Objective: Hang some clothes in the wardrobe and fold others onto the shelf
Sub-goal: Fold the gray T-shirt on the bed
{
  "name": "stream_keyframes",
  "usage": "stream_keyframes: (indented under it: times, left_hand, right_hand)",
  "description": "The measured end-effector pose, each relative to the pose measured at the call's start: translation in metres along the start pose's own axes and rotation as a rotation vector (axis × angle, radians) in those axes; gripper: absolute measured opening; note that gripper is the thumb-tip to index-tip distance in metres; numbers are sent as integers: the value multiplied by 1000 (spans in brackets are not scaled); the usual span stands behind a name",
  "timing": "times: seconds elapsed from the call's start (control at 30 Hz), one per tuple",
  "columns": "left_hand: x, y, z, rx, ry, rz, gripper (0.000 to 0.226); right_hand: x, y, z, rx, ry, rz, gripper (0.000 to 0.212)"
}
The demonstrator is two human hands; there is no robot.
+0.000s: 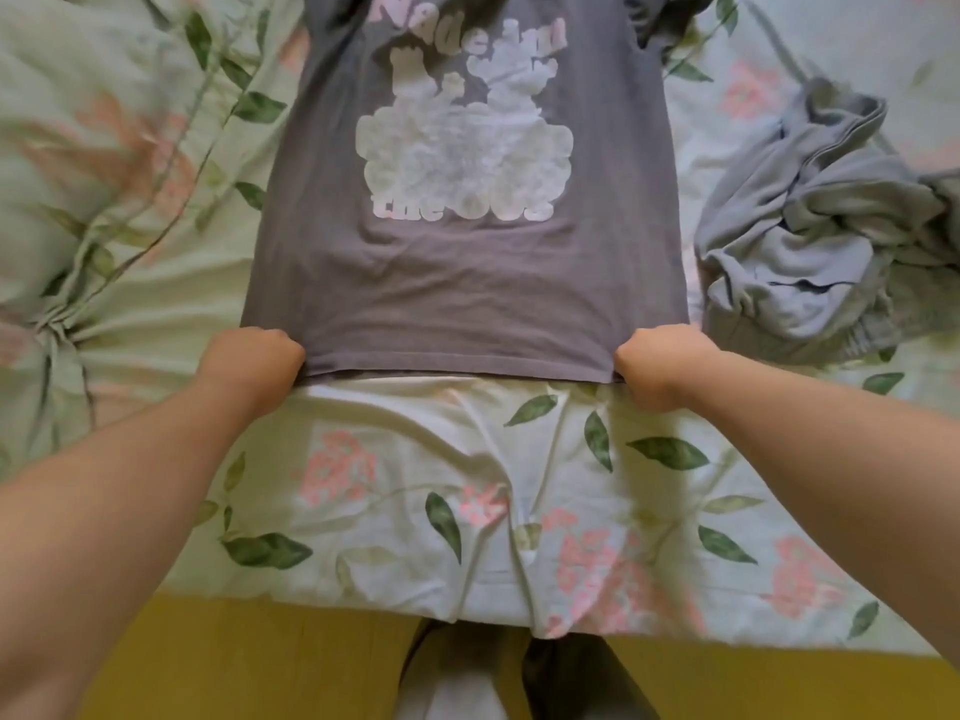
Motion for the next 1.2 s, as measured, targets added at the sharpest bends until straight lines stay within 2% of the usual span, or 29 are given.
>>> stream_keyframes:
  times: [0.1, 0.23, 0.4, 0.67, 0.97, 1.2]
  left_hand:
    - [0, 10, -6, 3, 13, 6, 29]
    - [3, 40, -9, 67, 110, 93, 27]
    - [11, 81, -16, 133, 171, 175, 23]
    - [44, 141, -57, 280, 162, 290, 24]
    - [80, 181, -103, 340, 170, 380, 25]
    - [94, 184, -122, 378, 152, 451, 28]
  right_hand:
    - [0, 9, 3, 0, -20, 9, 13]
    - [-2, 35, 7, -13, -24, 59, 15]
    - [13, 72, 16, -29, -17, 176, 13]
    - [72, 116, 53, -59, -58, 382, 8]
    - [133, 135, 82, -121, -33, 573, 8]
    - [152, 130, 92, -114, 18, 656, 11]
Point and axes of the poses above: each hand's wrist, its own y-axis away from the middle knuckle, its own x-axis out of the palm, z = x × y, the point moved 5 cm from there along -y, towards the middle knuckle, and after that the axes turned 11 degrees about -y, right-handed, at the moved point
